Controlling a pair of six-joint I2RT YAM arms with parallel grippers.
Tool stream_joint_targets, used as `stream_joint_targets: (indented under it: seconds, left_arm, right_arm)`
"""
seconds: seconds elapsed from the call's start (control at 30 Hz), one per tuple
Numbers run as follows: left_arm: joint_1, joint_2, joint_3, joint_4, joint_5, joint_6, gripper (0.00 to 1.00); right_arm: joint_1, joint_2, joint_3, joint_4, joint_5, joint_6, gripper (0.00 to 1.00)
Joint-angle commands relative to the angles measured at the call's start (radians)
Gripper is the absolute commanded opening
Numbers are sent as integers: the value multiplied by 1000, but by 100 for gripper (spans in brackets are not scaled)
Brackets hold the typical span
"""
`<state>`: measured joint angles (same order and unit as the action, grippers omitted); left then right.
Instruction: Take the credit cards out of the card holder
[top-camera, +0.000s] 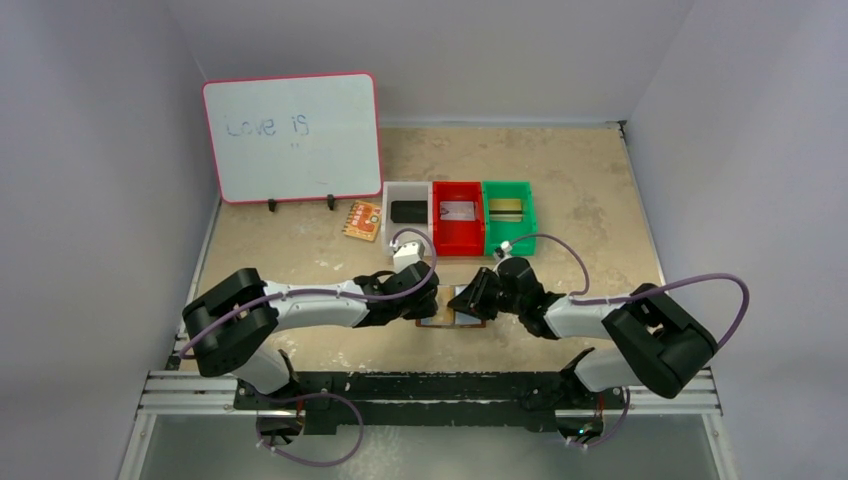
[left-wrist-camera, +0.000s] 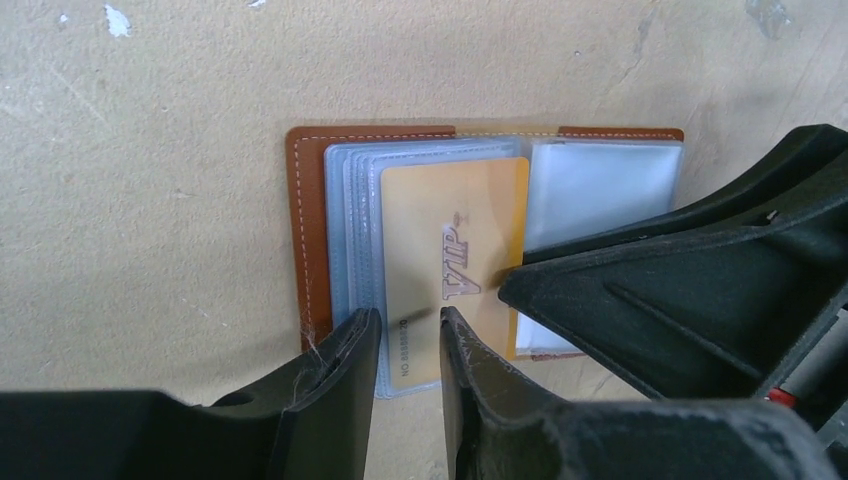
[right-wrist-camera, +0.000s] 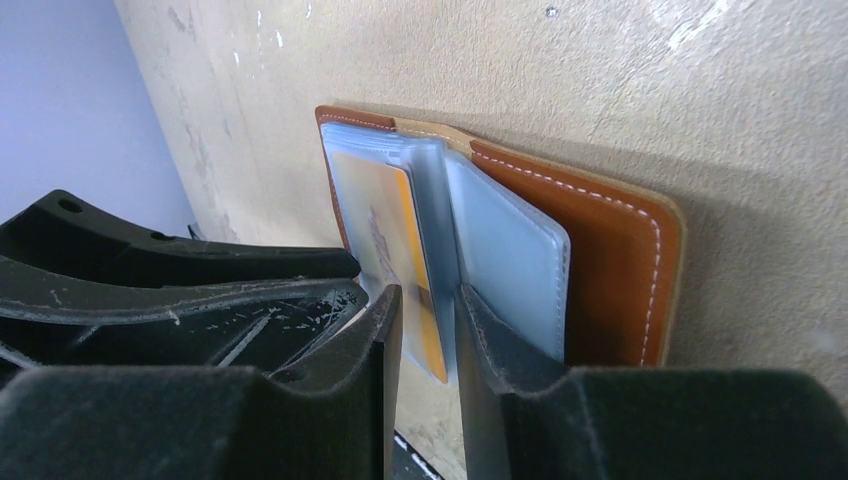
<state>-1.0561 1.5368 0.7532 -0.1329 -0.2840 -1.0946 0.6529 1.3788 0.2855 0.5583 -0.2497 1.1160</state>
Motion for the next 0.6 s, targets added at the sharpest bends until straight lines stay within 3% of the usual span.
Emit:
stream_joint_targets:
  seconds: [0.0, 0.27, 0.37, 0.57]
  left_arm:
    - [1, 8, 20, 53, 39, 28, 27]
    - [2, 20, 19, 26, 29, 18, 21]
    - [1, 33, 28, 8, 29, 21, 19]
    - [1, 49, 41, -38, 5, 24, 15]
  right_arm:
    - [-8, -2, -2, 41, -17, -1, 28]
    - [-9, -17, 4, 40, -18, -9, 25]
    - [-11, -35, 4, 41, -16, -14, 17]
    - [-12, -45, 9, 29, -16, -16, 11]
